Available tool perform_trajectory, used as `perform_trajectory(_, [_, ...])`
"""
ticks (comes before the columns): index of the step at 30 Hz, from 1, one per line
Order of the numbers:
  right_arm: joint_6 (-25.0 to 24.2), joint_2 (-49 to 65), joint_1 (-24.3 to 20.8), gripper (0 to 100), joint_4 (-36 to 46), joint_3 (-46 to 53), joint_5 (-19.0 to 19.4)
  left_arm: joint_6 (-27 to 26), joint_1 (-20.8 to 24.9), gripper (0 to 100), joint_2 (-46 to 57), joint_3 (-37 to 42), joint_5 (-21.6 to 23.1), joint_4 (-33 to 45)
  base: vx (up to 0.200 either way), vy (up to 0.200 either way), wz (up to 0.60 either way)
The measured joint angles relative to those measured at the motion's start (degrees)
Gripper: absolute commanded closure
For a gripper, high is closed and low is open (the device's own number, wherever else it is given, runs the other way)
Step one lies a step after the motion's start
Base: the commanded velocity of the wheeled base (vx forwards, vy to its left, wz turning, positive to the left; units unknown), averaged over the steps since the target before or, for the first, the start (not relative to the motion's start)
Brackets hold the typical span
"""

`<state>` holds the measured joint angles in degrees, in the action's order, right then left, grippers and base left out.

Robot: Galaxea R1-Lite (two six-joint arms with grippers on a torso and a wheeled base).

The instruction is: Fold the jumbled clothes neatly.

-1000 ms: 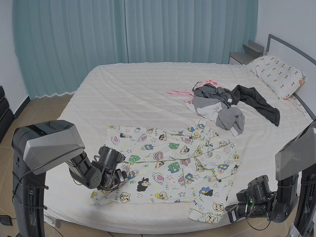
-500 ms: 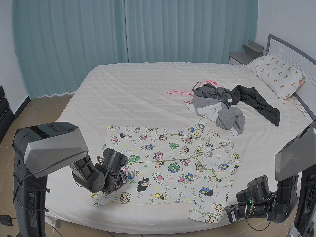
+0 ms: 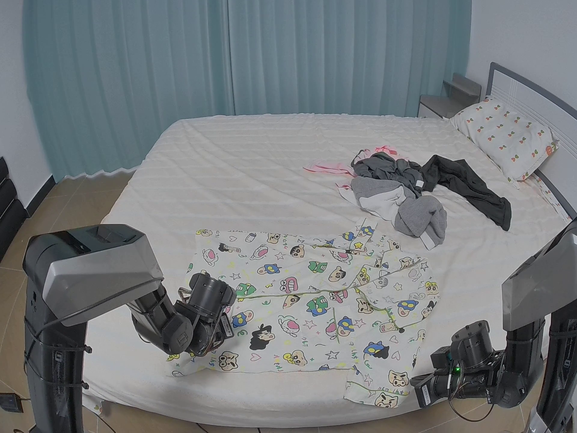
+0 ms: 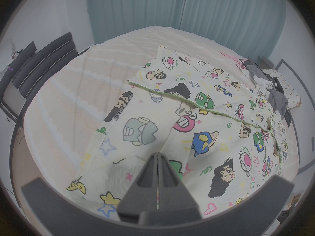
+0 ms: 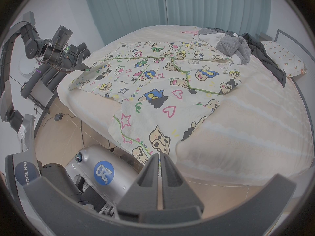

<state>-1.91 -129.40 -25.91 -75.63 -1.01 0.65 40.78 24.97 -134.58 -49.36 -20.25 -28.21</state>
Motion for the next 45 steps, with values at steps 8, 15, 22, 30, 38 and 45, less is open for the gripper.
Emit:
perform_trajectory(8, [0.0, 0.13, 0.0, 100, 0.0, 0.0, -0.05, 0.13, -0.74, 100, 2.08, 0.85, 0.0, 0.0, 0.0, 0.0, 0.0])
perform_trajectory(15, [0.0, 0.18, -0.06, 100, 0.0, 0.0, -0.6, -0.02, -1.9, 100, 3.35, 1.01, -0.38, -0.06, 0.0, 0.0, 0.0])
perform_trajectory(22, [0.0, 0.16, -0.11, 100, 0.0, 0.0, -0.98, -0.55, -4.11, 100, 4.51, 0.99, -0.5, -2.5, 0.0, 0.0, 0.0])
perform_trajectory(30, [-0.33, 0.16, -0.11, 100, 0.0, 0.0, -1.07, -1.63, -7.52, 100, 4.95, 0.39, -0.61, -4.74, 0.0, 0.0, 0.0])
perform_trajectory(38, [-0.38, 0.16, -0.11, 100, 0.0, 0.0, -1.08, -2.0, -11.0, 100, 3.74, -1.99, -0.52, -9.86, 0.0, 0.0, 0.0])
perform_trajectory(45, [-0.38, 0.16, -0.11, 100, -0.1, 0.0, -1.08, -2.49, -12.04, 100, 0.57, -3.21, -0.13, -12.11, 0.0, 0.0, 0.0])
